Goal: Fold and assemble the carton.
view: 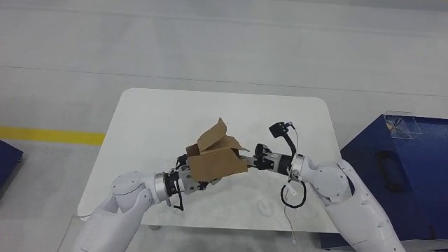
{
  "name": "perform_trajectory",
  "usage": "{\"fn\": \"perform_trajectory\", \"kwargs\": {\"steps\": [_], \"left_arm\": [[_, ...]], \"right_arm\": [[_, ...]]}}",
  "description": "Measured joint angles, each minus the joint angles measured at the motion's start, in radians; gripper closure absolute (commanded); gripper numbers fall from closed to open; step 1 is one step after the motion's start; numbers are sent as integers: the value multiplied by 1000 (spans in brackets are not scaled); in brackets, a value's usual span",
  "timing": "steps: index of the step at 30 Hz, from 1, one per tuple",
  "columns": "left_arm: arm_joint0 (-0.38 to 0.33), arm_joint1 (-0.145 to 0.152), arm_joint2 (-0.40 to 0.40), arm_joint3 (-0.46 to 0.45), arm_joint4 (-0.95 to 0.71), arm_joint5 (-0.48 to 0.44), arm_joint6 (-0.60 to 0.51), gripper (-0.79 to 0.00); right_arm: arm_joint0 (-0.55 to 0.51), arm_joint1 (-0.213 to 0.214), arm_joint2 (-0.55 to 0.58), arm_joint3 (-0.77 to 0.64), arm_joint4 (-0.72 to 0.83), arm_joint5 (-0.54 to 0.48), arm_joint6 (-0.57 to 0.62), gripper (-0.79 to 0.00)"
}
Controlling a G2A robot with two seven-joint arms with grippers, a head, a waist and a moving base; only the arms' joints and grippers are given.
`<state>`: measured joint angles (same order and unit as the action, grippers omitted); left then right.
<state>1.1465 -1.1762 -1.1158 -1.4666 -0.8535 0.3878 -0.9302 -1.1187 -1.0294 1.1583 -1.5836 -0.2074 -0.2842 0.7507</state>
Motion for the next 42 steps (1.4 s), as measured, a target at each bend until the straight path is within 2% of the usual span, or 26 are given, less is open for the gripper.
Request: {"fn": "perform_trajectory", "kwargs": {"steps": [27, 42], "left_arm": [[23, 15, -7, -33, 31, -31, -82, 0], [22, 19, 15, -43, 53, -32, -94, 0]], "right_arm": [[74, -29, -78, 45, -63, 61, -53, -785], [83, -35, -73, 78, -27, 37, -27, -785]]}}
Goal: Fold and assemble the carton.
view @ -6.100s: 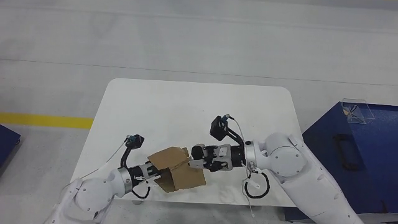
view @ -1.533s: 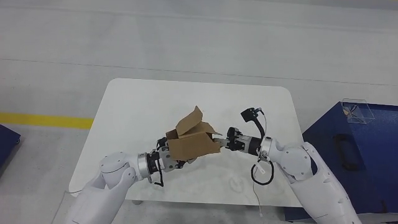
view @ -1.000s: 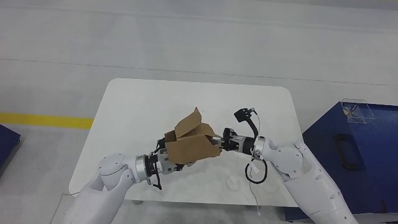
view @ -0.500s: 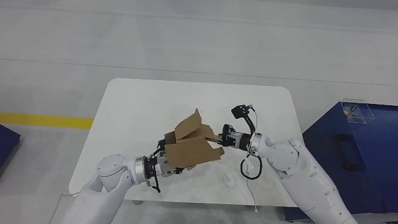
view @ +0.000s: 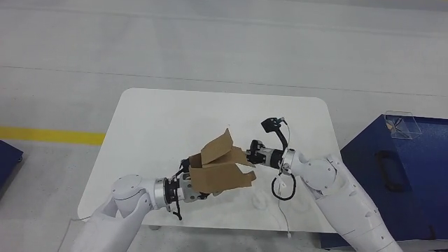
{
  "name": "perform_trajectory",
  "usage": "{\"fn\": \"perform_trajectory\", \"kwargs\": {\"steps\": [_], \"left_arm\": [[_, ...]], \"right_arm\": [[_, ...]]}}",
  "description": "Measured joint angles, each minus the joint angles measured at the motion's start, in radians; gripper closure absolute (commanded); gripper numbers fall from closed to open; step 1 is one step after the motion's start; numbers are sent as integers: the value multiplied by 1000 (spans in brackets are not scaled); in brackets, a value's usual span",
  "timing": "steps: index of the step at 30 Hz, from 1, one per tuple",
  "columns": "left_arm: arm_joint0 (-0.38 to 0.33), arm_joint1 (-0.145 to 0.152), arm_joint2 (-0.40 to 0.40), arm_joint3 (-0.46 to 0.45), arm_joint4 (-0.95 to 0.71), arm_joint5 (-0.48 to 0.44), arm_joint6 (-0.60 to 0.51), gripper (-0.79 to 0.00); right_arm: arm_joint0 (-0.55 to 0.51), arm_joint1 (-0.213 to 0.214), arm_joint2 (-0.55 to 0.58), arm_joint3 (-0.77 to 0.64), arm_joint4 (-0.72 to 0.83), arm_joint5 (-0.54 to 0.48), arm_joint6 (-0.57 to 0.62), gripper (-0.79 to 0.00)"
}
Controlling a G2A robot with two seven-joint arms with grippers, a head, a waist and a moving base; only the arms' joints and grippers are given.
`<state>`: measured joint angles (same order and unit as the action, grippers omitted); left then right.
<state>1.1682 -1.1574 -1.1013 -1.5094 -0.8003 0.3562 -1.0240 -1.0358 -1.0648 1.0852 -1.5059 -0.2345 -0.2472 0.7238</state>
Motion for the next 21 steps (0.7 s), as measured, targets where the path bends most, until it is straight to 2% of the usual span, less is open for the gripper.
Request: {"fn": "perform_trajectory", "kwargs": {"steps": [9, 21], "left_arm": [[0, 1, 7, -2, 5, -7, 16, 0], [5, 2, -18, 11, -10, -34, 100, 0]], "right_arm": [[-2, 0, 13, -12, -13, -1, 1, -785], [-83, 22, 101, -97, -29, -19, 17, -785]]}}
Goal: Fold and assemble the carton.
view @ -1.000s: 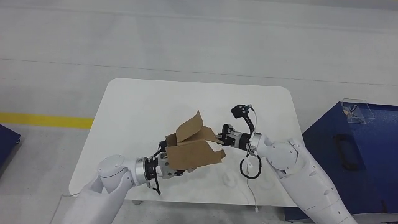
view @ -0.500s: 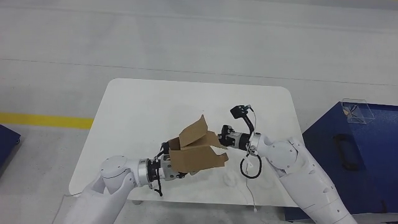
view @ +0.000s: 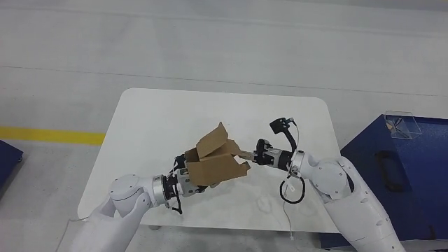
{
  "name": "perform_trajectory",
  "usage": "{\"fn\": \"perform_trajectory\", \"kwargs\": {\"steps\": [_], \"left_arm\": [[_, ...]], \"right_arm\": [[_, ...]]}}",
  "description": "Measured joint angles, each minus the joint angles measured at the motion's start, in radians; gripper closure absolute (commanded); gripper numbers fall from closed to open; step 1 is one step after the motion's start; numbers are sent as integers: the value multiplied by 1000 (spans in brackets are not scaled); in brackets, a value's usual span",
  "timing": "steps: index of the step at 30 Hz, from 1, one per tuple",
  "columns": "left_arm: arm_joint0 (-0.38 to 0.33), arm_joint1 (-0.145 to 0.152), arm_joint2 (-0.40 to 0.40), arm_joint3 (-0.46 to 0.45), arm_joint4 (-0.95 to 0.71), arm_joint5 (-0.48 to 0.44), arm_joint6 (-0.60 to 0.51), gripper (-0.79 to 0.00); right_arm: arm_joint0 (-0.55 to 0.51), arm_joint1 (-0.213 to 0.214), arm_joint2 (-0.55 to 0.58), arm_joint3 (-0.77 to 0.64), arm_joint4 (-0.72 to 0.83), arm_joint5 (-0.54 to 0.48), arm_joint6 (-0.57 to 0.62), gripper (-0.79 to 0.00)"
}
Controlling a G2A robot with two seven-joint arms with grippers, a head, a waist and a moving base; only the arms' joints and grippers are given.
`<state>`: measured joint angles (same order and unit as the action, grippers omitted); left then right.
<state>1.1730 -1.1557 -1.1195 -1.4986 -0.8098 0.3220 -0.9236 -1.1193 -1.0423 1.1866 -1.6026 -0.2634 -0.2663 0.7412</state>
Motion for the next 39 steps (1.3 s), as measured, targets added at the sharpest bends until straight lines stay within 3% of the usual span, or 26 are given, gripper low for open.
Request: {"fn": "perform_trajectory", "kwargs": {"steps": [21, 32, 39], "left_arm": [[-15, -12, 15, 35, -39, 21, 128, 0], [3, -7, 8, 8, -3, -45, 56, 0], [15, -3, 19, -15, 86, -116, 28, 0]], "right_arm": [[-87, 10, 21, -137, -27, -7, 7, -785], [-63, 16, 88, -44, 13, 21, -3, -785], [-86, 20, 116, -107, 47, -7, -5, -785]]}}
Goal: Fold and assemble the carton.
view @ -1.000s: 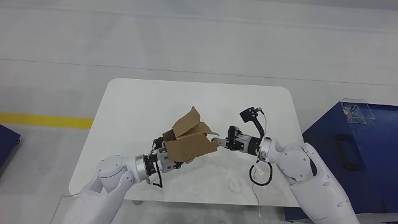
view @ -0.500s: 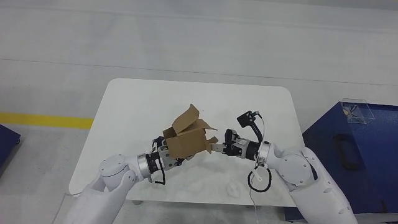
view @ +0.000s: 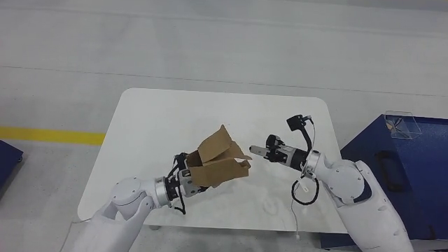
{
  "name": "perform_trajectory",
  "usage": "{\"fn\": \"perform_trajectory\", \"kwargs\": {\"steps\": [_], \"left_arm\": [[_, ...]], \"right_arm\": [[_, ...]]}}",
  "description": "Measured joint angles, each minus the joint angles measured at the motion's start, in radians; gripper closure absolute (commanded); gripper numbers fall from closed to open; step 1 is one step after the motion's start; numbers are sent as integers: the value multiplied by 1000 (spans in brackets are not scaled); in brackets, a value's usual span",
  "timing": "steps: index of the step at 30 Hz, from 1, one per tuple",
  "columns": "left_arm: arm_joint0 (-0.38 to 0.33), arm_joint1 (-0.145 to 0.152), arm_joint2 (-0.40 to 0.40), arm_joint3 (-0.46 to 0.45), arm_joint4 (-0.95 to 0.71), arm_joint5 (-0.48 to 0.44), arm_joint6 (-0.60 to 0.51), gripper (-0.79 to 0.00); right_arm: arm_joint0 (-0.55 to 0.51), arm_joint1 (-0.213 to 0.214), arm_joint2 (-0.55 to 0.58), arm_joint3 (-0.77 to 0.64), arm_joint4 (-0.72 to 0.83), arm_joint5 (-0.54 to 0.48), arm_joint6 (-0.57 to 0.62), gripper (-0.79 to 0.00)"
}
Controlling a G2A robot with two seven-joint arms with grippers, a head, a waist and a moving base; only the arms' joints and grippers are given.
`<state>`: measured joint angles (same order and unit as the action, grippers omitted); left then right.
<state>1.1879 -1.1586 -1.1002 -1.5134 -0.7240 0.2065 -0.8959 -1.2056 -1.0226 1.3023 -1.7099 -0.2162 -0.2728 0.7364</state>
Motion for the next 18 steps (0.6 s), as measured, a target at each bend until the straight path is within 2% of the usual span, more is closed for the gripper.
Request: {"fn": "perform_trajectory", "kwargs": {"steps": [5, 18], "left_arm": [[8, 2, 9, -13, 58, -41, 1, 0], [14, 2, 5, -12, 51, -38, -2, 0]], "right_arm": [[4, -6, -47, -19, -26, 13, -2, -785], [55, -24, -137, 25, -39, 26, -13, -785]]}}
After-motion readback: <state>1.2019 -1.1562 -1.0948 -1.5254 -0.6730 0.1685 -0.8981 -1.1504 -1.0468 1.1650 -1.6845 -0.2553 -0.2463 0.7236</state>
